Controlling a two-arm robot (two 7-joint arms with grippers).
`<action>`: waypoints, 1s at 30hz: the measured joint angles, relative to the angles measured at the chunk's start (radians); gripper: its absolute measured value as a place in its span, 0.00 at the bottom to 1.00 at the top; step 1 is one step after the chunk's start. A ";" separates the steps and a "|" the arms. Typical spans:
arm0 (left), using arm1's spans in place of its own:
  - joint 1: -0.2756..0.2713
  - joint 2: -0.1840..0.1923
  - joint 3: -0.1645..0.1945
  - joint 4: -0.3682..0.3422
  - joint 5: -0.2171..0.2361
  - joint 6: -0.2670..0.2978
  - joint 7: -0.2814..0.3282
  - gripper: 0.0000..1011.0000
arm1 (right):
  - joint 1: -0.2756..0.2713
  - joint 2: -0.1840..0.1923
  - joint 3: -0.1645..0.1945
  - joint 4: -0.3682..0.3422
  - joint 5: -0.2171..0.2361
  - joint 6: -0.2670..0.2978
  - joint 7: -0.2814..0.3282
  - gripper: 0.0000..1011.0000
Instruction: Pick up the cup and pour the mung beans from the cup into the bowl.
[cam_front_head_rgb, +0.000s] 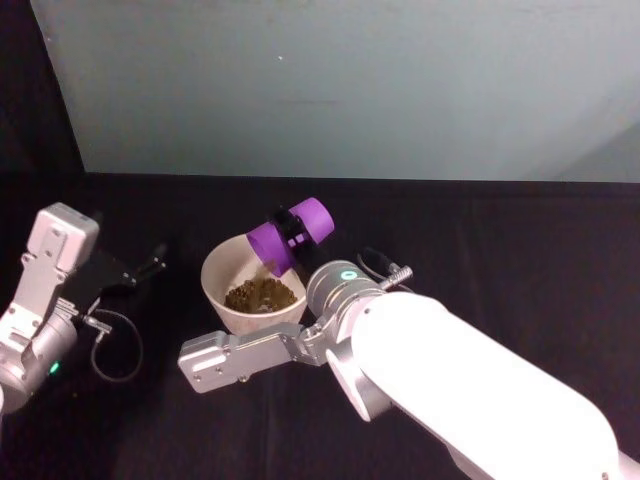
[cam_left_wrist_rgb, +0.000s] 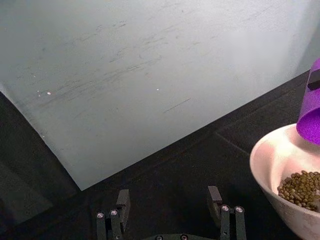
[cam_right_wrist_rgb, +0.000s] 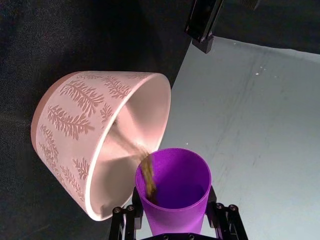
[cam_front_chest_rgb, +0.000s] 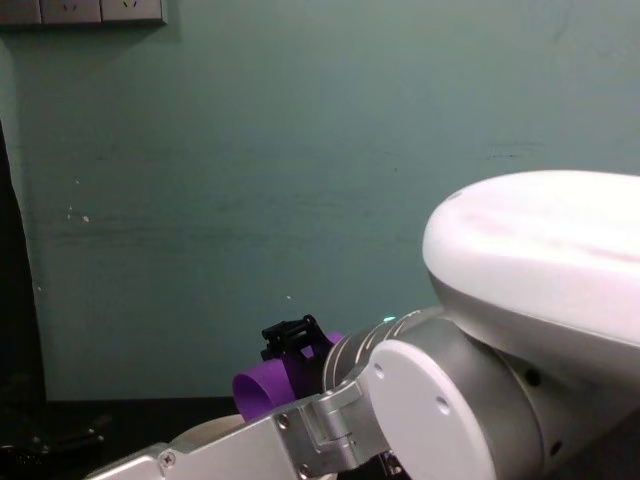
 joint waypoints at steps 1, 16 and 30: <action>0.000 0.000 0.000 0.000 0.000 0.000 0.000 1.00 | -0.001 -0.001 0.001 0.000 -0.001 -0.001 0.000 0.72; 0.000 0.000 0.000 0.000 0.000 0.000 0.000 1.00 | -0.009 -0.004 0.007 -0.004 -0.024 -0.006 0.005 0.72; 0.000 0.000 0.000 0.000 0.000 0.000 0.000 1.00 | -0.016 -0.005 0.015 -0.009 -0.026 -0.009 0.006 0.72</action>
